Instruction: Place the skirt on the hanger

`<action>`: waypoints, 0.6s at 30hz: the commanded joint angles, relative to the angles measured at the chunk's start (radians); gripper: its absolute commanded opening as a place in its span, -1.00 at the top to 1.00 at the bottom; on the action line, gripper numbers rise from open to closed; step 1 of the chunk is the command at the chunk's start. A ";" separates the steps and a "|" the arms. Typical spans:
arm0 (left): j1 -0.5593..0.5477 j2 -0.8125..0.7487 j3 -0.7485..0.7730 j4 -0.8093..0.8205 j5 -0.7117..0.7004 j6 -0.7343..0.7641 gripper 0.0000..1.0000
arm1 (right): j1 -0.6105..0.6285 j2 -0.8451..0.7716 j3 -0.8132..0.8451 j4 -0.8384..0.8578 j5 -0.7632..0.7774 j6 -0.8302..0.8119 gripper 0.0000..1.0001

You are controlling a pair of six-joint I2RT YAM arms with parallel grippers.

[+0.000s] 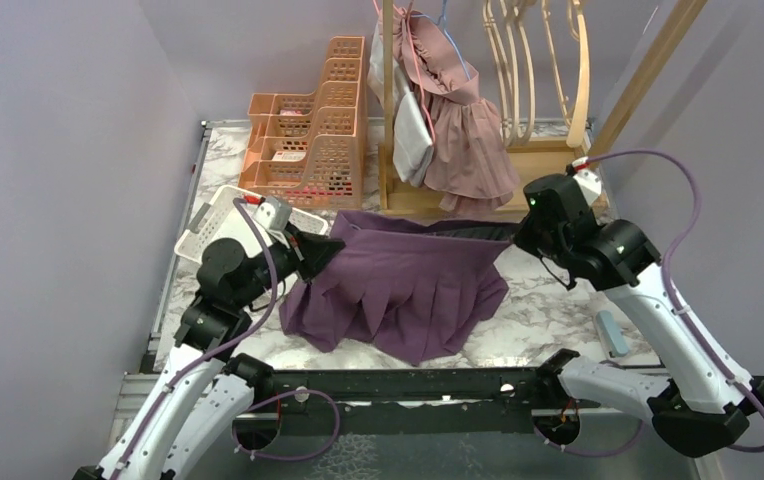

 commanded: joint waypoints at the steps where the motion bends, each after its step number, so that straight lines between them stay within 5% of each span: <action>1: 0.013 -0.084 -0.199 0.085 -0.095 -0.206 0.71 | -0.013 -0.091 -0.261 0.144 -0.014 -0.064 0.99; 6: 0.013 -0.145 -0.380 0.091 -0.170 -0.448 0.32 | -0.013 -0.157 -0.578 0.414 -0.200 -0.055 0.98; 12: 0.014 -0.143 -0.346 -0.052 -0.244 -0.457 -0.09 | -0.013 -0.150 -0.731 0.562 -0.289 -0.100 0.98; 18: 0.013 -0.016 -0.217 -0.076 -0.161 -0.406 -0.22 | -0.013 -0.116 -0.647 0.463 -0.243 -0.115 0.27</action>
